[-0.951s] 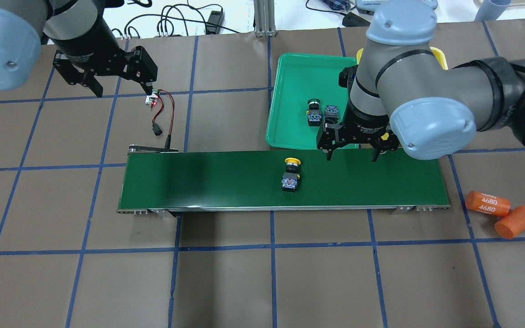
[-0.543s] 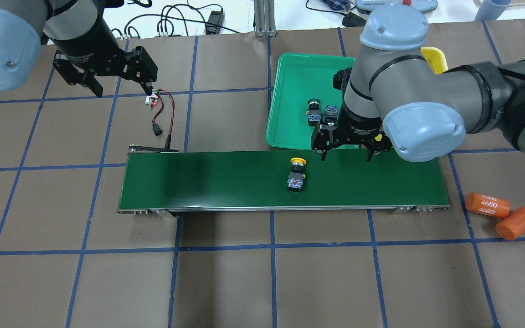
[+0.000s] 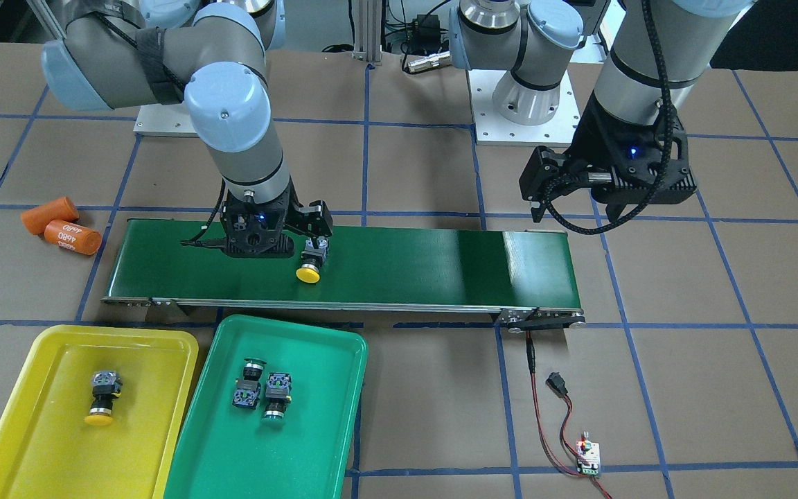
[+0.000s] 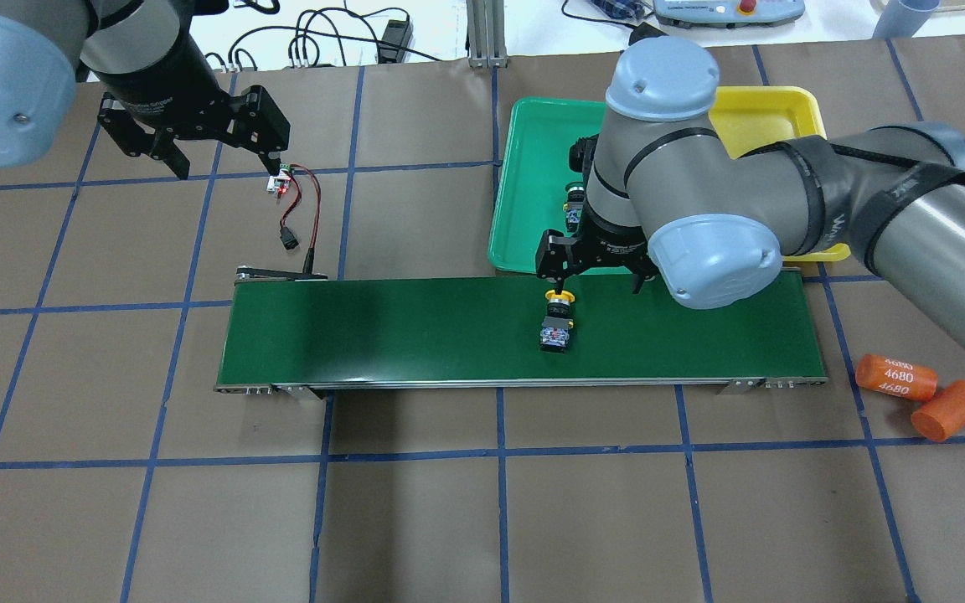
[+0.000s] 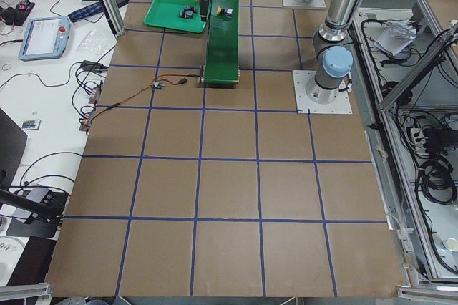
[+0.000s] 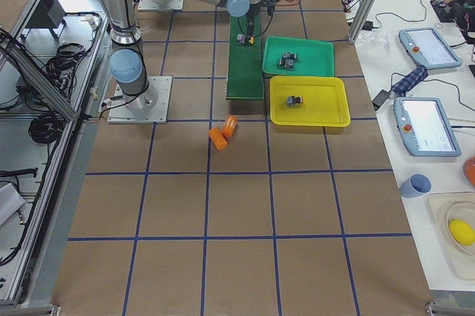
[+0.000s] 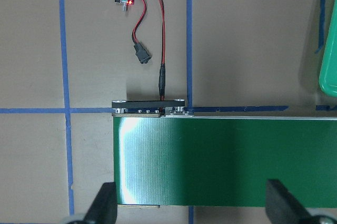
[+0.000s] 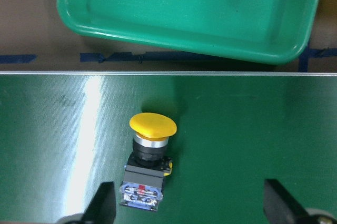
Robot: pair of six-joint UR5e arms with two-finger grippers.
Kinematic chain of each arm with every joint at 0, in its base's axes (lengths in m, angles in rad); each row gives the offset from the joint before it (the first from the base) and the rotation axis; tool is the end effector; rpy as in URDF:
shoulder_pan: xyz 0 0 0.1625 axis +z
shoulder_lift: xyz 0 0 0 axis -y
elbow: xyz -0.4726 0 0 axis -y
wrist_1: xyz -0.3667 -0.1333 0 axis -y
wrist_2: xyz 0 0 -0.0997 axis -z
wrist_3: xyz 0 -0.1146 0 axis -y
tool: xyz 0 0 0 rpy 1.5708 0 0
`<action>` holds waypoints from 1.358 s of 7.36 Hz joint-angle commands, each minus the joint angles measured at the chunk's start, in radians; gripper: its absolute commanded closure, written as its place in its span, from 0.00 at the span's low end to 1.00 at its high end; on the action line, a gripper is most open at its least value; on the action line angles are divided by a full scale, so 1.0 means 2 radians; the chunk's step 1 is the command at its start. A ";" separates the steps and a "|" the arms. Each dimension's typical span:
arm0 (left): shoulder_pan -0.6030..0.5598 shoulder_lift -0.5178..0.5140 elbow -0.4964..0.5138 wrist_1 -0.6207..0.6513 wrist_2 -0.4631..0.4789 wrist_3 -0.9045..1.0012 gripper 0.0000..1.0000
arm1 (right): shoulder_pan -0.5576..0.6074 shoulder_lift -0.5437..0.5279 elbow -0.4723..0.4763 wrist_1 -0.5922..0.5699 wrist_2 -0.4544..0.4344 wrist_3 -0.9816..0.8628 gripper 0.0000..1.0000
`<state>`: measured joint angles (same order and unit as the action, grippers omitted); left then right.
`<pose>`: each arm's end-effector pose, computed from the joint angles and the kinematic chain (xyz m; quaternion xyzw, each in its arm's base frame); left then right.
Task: Sort buttons by color to trays
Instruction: 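Grasp the yellow-capped button on the belt with the right gripper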
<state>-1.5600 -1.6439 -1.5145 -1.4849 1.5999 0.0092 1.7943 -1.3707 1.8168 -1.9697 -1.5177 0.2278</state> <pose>-0.1245 -0.5099 0.5203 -0.0013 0.9993 -0.0344 0.0149 0.2509 -0.4751 0.3484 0.0028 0.9994 0.0289 0.0206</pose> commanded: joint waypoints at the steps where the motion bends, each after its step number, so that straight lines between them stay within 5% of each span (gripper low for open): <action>1: 0.000 -0.001 0.000 0.000 0.000 0.000 0.00 | 0.006 0.026 0.000 -0.007 0.001 0.006 0.00; 4: 0.000 0.001 0.000 0.000 -0.001 0.000 0.00 | 0.006 0.046 0.000 -0.009 -0.007 0.007 0.00; 5: 0.000 0.001 -0.001 0.000 -0.001 0.000 0.00 | 0.006 0.046 0.000 -0.009 -0.010 0.006 0.22; 7: 0.000 0.001 -0.001 0.000 0.000 0.000 0.00 | 0.005 0.053 0.005 -0.011 -0.025 0.006 0.87; 8: 0.000 0.001 0.000 0.000 0.000 0.000 0.00 | 0.002 0.055 0.005 -0.037 -0.042 0.005 1.00; 10: 0.000 0.001 0.000 0.001 0.000 0.000 0.00 | -0.005 0.047 0.000 -0.044 -0.047 0.006 1.00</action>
<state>-1.5601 -1.6429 -1.5143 -1.4845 1.5999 0.0092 1.7941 -1.2668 1.8229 -2.0467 -1.5995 0.2416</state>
